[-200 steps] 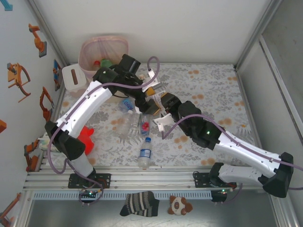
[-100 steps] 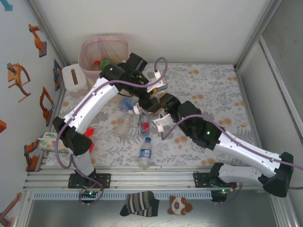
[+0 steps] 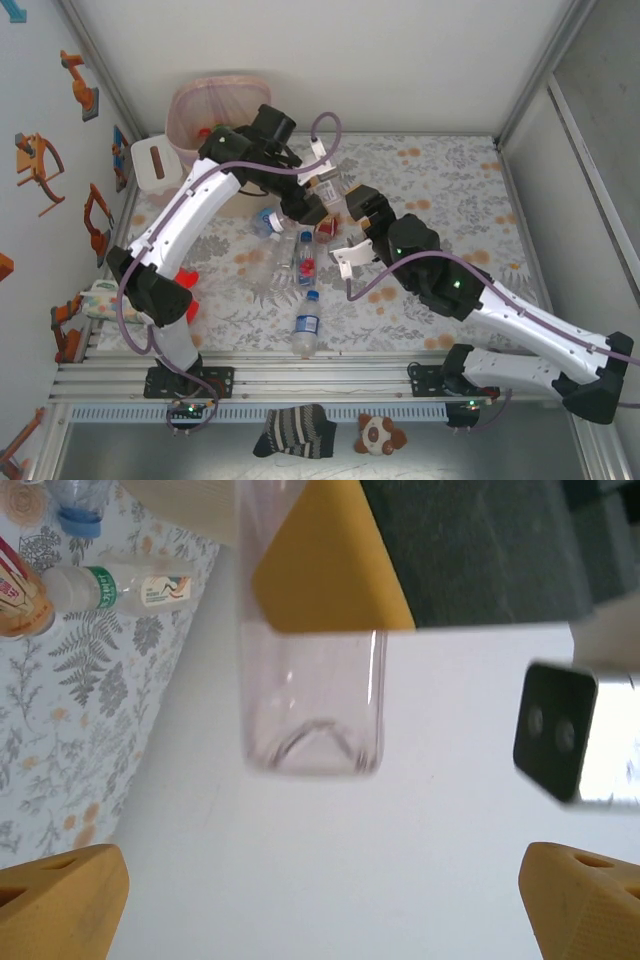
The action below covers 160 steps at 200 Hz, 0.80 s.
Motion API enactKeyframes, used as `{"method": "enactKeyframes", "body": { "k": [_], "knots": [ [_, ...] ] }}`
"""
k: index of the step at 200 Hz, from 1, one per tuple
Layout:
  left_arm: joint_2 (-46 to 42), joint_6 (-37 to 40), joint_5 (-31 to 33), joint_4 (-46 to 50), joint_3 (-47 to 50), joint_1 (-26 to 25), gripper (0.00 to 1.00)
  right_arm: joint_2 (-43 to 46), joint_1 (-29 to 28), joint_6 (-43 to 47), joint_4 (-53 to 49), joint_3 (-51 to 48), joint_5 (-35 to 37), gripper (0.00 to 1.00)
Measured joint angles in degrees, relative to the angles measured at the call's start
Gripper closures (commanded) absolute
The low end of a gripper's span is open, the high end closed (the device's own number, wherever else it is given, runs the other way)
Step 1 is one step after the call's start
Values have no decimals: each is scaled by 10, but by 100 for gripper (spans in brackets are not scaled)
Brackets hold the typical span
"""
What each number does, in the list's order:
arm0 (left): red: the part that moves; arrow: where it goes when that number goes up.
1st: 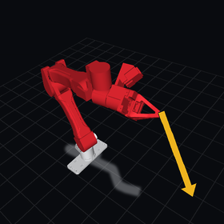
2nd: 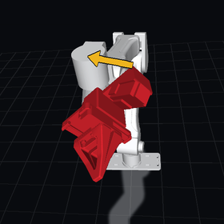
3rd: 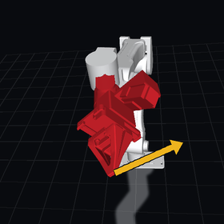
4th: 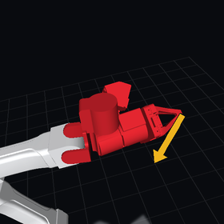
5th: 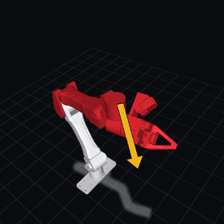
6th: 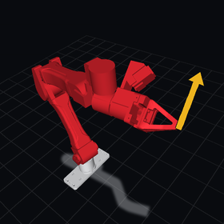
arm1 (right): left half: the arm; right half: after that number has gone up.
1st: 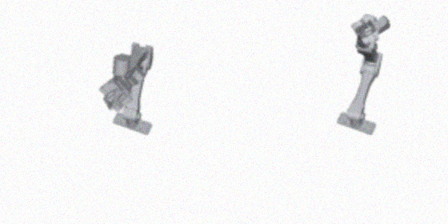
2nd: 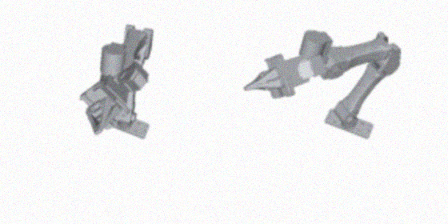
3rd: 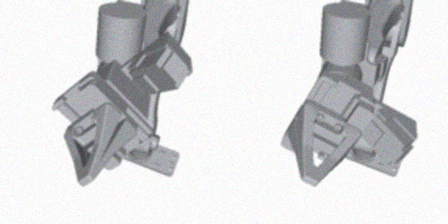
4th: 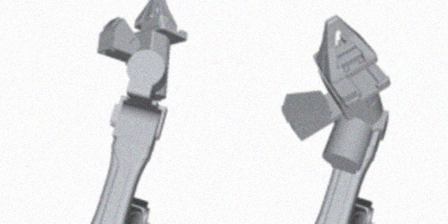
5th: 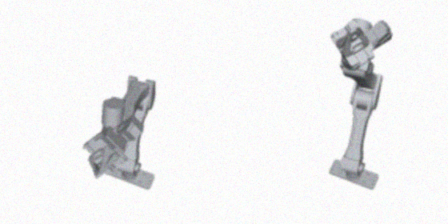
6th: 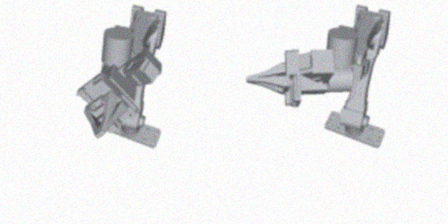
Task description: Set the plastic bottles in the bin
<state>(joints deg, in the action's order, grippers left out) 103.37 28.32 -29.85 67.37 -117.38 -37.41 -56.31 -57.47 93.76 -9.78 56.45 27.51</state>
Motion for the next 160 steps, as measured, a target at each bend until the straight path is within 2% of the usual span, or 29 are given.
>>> {"method": "enactKeyframes", "body": {
  "k": [92,134,160],
  "knots": [
    [-54,-103,71,-199,25,140,42,28,0,-118,-76,11,12,3],
    [-54,-167,105,-291,24,222,43,31,-1,-146,-97,15,19,3],
    [-37,-195,140,-325,2,256,43,31,-1,-158,-106,16,20,3]
  ]
}}
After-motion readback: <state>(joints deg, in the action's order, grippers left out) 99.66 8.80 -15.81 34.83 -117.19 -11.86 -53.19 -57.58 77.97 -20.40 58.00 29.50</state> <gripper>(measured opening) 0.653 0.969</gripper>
